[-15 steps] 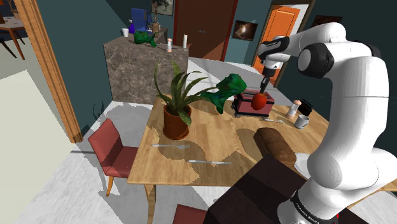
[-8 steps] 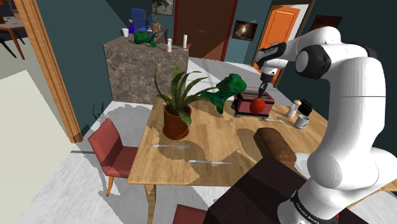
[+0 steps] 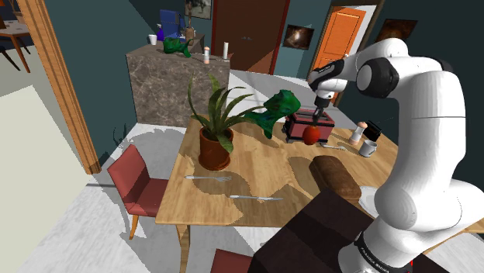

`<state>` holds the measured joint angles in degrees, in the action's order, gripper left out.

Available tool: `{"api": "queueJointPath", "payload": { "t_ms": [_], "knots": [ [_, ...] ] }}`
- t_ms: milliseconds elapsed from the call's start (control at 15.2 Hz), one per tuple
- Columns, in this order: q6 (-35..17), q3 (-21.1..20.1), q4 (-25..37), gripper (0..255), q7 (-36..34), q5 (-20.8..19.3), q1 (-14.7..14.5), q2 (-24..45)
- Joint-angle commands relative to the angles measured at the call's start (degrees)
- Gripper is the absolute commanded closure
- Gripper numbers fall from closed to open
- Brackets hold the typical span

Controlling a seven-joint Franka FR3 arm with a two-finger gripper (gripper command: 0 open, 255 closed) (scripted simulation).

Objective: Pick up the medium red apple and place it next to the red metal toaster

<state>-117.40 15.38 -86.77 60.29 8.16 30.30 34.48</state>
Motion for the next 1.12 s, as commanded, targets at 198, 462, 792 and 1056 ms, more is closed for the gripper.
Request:
{"api": "queueJointPath", "payload": {
  "t_ms": [198, 462, 792, 1056],
  "knots": [
    [-2.8, -0.3, -0.8, 255, 0.3, 0.5, 0.3, 2.0],
    [-5.0, -0.6, -1.4, 255, 0.5, 0.9, 0.4, 3.6],
    [-7.6, -1.0, -1.8, 255, 0.7, 1.5, 0.7, 5.8],
    [-9.6, -1.4, -1.9, 255, 0.9, 1.9, 0.9, 7.7]
  ]
}}
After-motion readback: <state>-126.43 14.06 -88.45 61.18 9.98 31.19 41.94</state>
